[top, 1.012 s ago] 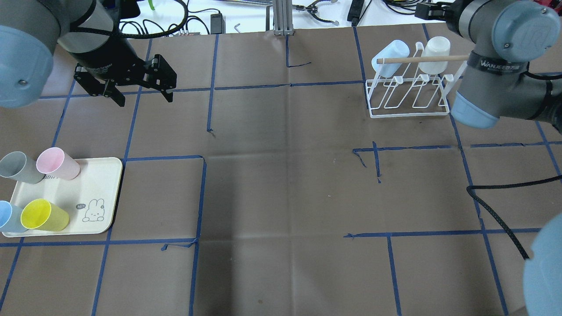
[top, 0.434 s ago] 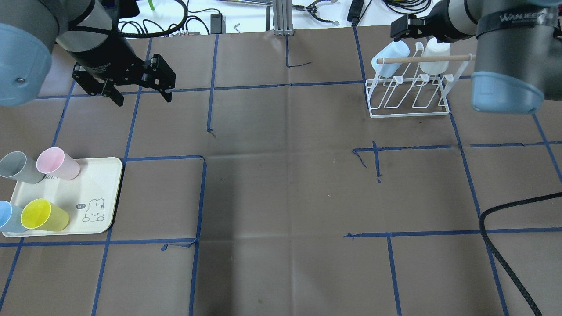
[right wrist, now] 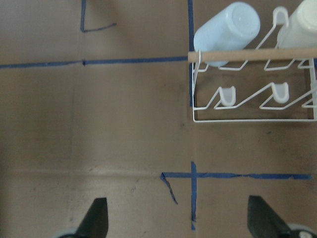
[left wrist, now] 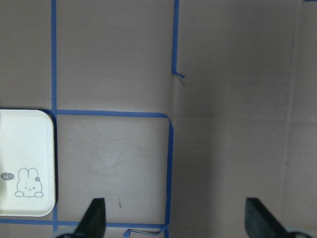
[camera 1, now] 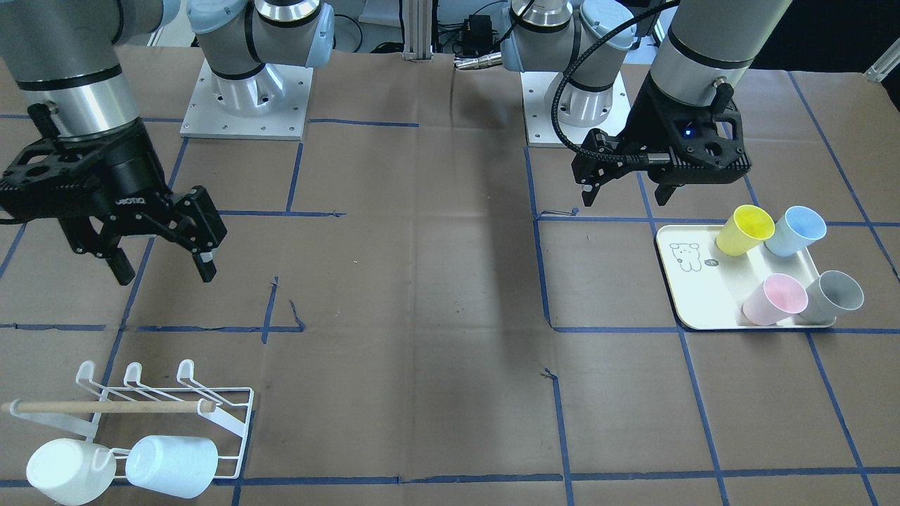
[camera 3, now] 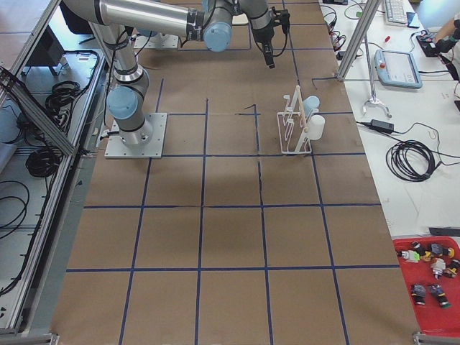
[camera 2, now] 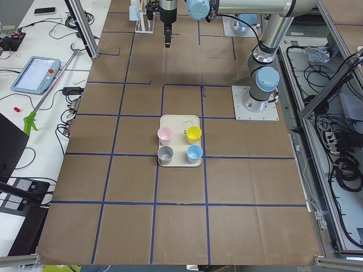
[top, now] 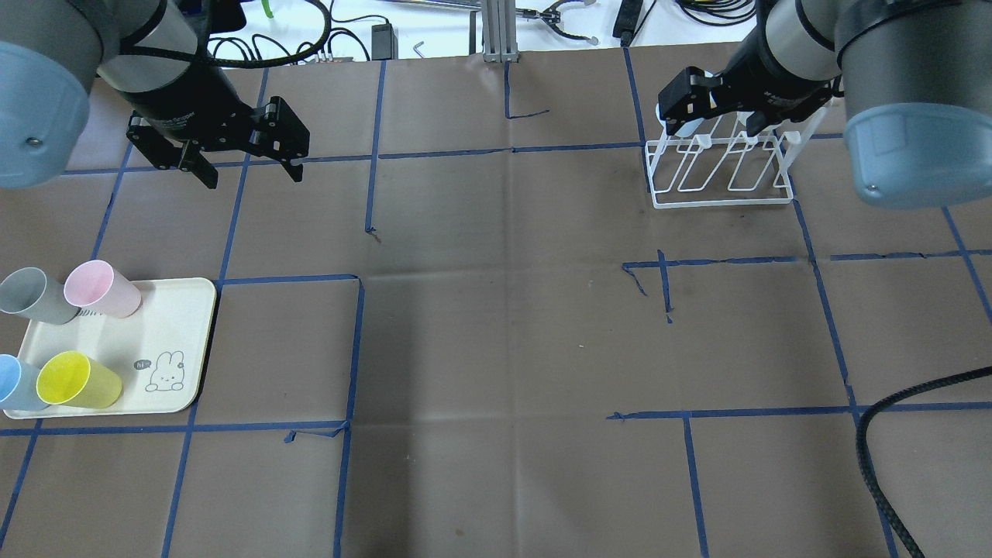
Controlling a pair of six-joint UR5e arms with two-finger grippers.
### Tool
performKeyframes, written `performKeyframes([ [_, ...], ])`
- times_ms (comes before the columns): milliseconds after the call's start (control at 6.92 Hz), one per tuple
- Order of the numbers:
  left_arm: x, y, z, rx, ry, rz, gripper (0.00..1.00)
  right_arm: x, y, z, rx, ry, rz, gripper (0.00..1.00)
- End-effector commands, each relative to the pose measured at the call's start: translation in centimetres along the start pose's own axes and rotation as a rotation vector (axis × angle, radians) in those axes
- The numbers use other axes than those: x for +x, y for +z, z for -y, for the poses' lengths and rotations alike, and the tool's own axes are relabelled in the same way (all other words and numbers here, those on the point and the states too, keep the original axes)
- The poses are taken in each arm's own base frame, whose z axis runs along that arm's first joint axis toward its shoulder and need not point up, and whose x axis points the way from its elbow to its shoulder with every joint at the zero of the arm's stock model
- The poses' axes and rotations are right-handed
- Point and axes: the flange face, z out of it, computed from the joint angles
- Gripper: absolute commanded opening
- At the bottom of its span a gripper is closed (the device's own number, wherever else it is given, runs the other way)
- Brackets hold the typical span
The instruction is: Transfer IKEA cup to right arm and place on rack
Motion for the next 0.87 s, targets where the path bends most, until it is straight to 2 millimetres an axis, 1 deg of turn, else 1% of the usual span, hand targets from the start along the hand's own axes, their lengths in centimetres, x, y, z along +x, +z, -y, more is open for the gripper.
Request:
performKeyframes([
  [0,0.0,0.0,0.0,-0.001,0.000,0.000,1.00,-0.8,-2.6,-1.2,-0.113,0.069,-0.043,1.00],
  [145,0.0,0.0,0.0,-0.001,0.000,-0.002,1.00,-2.0,-4.4,-1.5,-0.142,0.047,-0.071,1.00],
  [289,0.0,0.0,0.0,-0.001,0.000,-0.002,1.00,-3.6,-4.5,-2.1,-0.149,0.023,-0.095,1.00],
  [434,0.0,0.0,0.0,-0.001,0.000,-0.003,1.00,-4.4,-4.2,-2.2,-0.153,0.018,-0.097,1.00],
  [723,0.0,0.1,0.0,-0.002,0.000,-0.003,1.00,-4.2,-4.3,-2.1,-0.139,0.011,-0.115,1.00],
])
